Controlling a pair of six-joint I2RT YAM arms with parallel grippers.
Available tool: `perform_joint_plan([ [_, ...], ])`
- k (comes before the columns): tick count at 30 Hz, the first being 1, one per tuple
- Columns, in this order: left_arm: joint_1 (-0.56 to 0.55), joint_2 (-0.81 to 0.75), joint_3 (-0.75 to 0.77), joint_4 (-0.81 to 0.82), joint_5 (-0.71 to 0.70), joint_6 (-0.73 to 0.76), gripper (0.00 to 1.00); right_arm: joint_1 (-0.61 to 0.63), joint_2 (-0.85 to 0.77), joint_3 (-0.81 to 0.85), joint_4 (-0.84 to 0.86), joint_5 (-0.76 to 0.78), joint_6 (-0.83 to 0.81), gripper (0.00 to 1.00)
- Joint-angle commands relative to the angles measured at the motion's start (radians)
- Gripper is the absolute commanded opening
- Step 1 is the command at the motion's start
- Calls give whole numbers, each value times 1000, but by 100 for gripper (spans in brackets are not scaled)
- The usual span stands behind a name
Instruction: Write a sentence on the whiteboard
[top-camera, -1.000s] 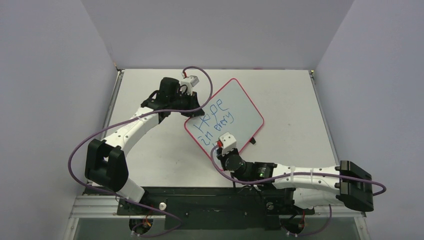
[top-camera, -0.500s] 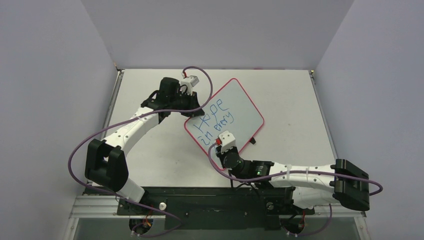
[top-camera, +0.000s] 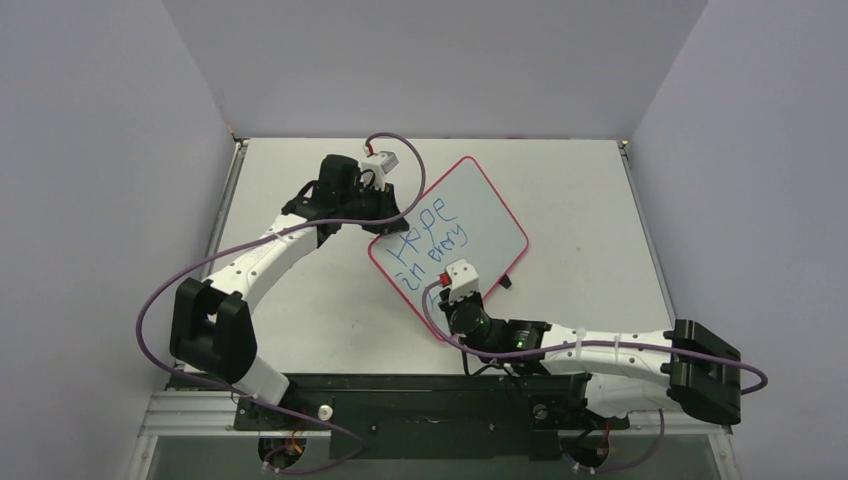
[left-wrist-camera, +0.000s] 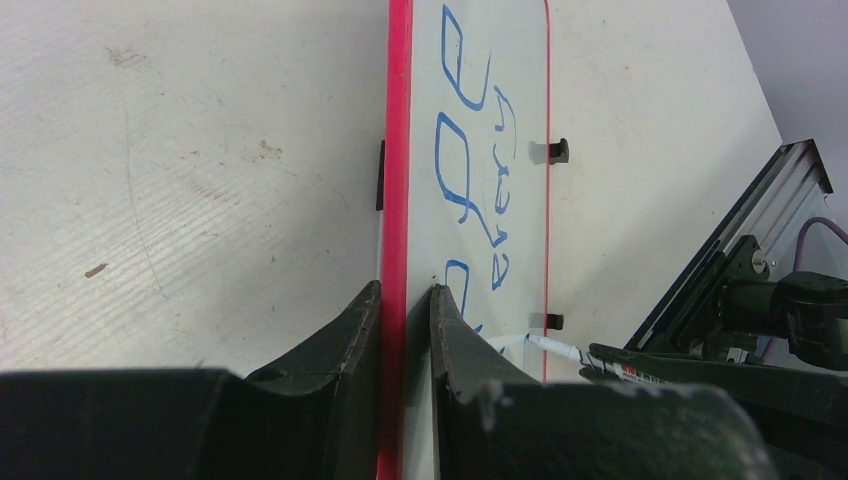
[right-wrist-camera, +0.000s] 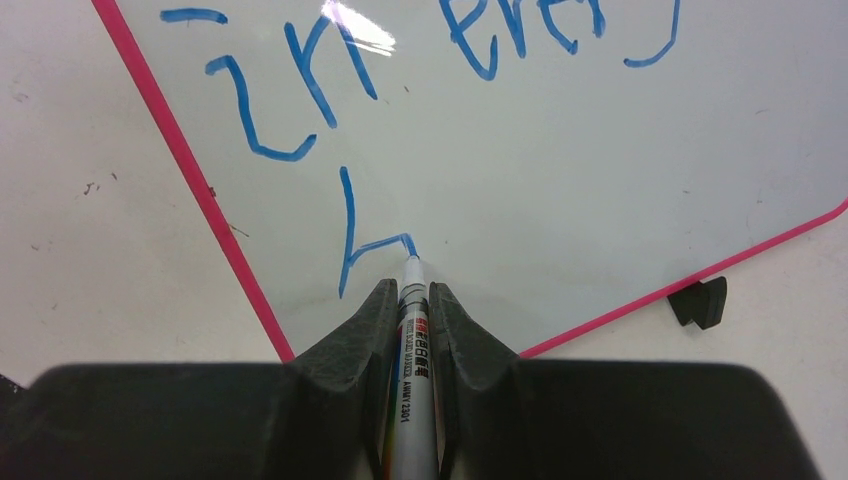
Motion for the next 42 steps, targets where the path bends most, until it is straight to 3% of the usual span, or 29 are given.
perform_joint_plan([
  [1, -1, 11, 9, -88, -136, 95, 0, 19, -38, -31, -50, -16, 49, 0],
  [14, -1, 10, 10, -88, -135, 95, 0, 93, -17, -10, -53, -27, 76, 0],
  [27, -1, 5, 8, -87, -135, 94, 0, 86, 59, 96, -38, 18, 26, 0],
  [42, -1, -4, 7, -86, -136, 93, 0, 68, -9, 87, -59, 37, 34, 0],
])
